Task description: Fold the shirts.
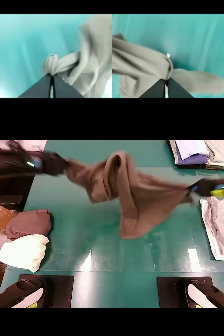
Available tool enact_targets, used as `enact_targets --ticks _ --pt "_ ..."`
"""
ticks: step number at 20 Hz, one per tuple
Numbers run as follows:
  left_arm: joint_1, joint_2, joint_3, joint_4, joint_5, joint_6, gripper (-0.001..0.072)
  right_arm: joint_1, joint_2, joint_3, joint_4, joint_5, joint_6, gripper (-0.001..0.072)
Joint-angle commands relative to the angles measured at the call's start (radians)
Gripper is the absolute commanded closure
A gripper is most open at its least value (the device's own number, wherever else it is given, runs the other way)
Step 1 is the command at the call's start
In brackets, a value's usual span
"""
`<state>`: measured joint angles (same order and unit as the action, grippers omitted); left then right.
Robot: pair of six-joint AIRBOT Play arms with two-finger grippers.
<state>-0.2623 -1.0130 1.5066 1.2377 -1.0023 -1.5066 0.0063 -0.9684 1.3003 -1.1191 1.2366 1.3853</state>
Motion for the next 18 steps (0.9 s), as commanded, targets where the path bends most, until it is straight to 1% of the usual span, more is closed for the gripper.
enact_targets --ticks 1,4,7,10,13,15,17,18 --pt "0.001 0.117 0.179 0.015 -0.012 0.001 0.0682 -0.097 0.135 0.178 -0.035 0.075 0.002 0.0693" --pt "0.001 0.166 0.33 0.013 -0.025 0.019 0.0682 -0.157 0.192 0.314 -0.035 0.092 0.002 0.0693" --pt "0.001 0.179 0.466 0.011 -0.07 0.023 0.0682 -0.204 0.187 0.46 -0.034 0.14 0.002 0.0693" --pt "0.001 0.179 0.539 0.011 -0.061 0.023 0.0683 -0.219 0.106 0.663 -0.034 0.242 0.002 0.0693" --pt "0.001 0.174 0.546 0.023 -0.074 0.028 0.0683 -0.219 -0.017 0.877 -0.024 0.315 0.024 0.0693" --pt "0.001 0.156 0.503 0.105 -0.105 0.041 0.0683 -0.219 -0.075 0.903 -0.013 0.321 0.042 0.0693" --pt "0.001 0.115 0.42 0.253 -0.147 0.031 0.0683 -0.217 -0.114 0.816 0.029 0.309 0.048 0.0693" --pt "0.001 0.078 0.371 0.339 -0.17 0.001 0.0683 -0.2 -0.129 0.749 0.022 0.3 0.055 0.0693"
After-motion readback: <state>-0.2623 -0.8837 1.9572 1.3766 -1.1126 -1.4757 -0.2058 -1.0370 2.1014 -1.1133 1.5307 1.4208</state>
